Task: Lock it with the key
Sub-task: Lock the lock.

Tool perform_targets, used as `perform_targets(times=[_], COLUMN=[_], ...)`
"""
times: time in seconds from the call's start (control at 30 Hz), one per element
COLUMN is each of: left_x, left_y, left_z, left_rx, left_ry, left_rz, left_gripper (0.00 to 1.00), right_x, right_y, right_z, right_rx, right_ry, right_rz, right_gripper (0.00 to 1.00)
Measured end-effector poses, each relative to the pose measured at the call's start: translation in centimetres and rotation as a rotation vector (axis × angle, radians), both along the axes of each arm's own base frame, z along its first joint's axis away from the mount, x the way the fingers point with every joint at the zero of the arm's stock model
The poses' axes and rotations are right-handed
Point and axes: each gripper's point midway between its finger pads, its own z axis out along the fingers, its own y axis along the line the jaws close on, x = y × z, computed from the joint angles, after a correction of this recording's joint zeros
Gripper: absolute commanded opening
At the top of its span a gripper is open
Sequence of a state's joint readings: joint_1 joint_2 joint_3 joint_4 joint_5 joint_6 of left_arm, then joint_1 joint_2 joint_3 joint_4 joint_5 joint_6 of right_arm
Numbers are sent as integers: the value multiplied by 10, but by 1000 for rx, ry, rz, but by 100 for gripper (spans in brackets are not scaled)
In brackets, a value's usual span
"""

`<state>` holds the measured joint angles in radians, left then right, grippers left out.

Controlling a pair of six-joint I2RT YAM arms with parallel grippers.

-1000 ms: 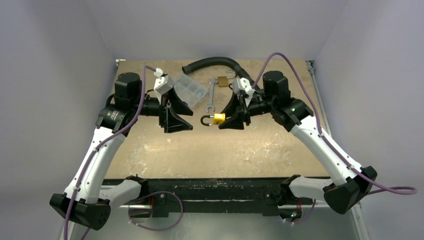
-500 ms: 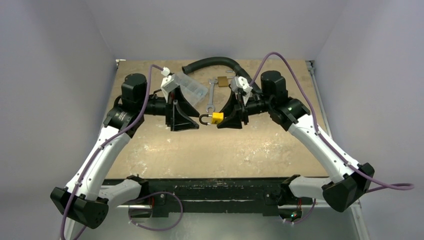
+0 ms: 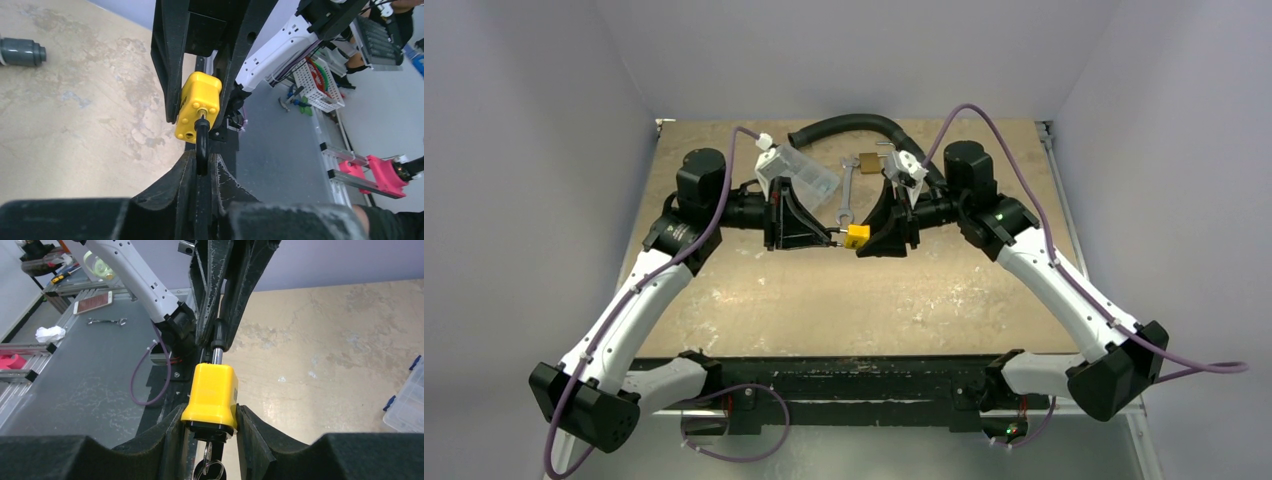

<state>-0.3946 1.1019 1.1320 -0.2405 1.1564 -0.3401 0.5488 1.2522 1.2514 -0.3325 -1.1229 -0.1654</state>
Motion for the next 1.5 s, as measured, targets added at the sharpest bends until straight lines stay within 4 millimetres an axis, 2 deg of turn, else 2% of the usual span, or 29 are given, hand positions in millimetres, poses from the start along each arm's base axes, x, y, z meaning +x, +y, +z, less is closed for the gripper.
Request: perform_targets(times=[0.63, 1.2, 1.5], left_x=[4, -4, -9], left_y=[0, -9, -16], left_z=[-2, 1, -6], left_rx=[10, -13, -14], left_ry=[8, 33, 60], left_rz=[30, 7, -7], left_gripper=[0, 0, 0], right_x=[-6, -16, -21], right_y=[6, 2, -1], right_z=[-2, 2, -3], right_rx=[60, 70, 50], right_ry=[258, 344, 383], right_rz=[66, 143, 195], right_gripper=[0, 0, 0])
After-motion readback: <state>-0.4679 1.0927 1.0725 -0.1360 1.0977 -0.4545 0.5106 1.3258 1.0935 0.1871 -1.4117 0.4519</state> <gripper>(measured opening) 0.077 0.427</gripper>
